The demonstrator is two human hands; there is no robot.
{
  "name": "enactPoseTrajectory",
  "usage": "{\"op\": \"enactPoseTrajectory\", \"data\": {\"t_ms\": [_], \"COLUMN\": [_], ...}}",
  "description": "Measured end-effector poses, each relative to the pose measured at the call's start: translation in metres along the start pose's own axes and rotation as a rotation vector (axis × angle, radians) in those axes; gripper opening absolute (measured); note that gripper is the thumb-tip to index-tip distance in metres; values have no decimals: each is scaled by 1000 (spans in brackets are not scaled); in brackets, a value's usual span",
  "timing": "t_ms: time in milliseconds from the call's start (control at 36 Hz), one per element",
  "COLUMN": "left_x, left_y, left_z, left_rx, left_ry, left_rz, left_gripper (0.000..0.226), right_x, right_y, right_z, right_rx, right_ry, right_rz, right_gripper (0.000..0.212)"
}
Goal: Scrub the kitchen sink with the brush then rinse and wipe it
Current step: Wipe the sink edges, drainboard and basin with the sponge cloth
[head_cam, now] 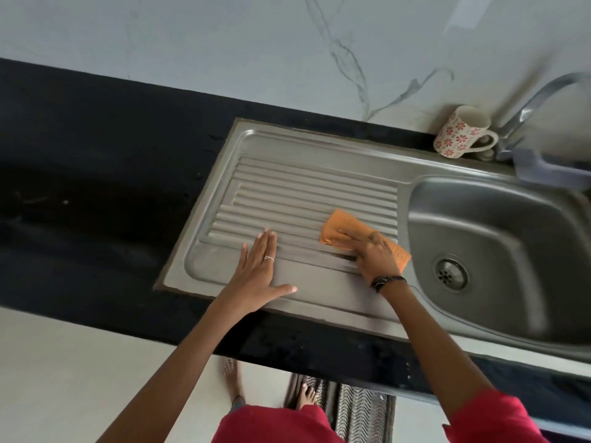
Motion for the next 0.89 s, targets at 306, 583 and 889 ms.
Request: {"op": "enactPoseTrajectory", "data": {"t_ms": [306, 583, 889], "left_x": [5, 22, 45], "left_y": [46, 11, -45], "left_z": [-15, -11, 1], "left_rx": [-3, 13, 56], "left_ry": [-16, 25, 58], "left_rz": [-26, 14, 31], "left_gripper": [101, 96, 94], "right_x": [59, 66, 21], "right_y": [57, 34, -77], "right_z": [28, -1, -49], "right_rx": [-162, -171, -61], "right_ry": [152, 165, 8], "right_rz": [-265, -253, -61], "right_gripper": [71, 74, 67]}}
Point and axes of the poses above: each hand's wrist, its own x-axis away from the middle knuckle, its own z-axis out of the back of the hand, y = z × x, the point moved 5 cm from there along -x, towards the middle knuckle, and after that the axes turned 8 degrees about -x, right-handed, at the moved point
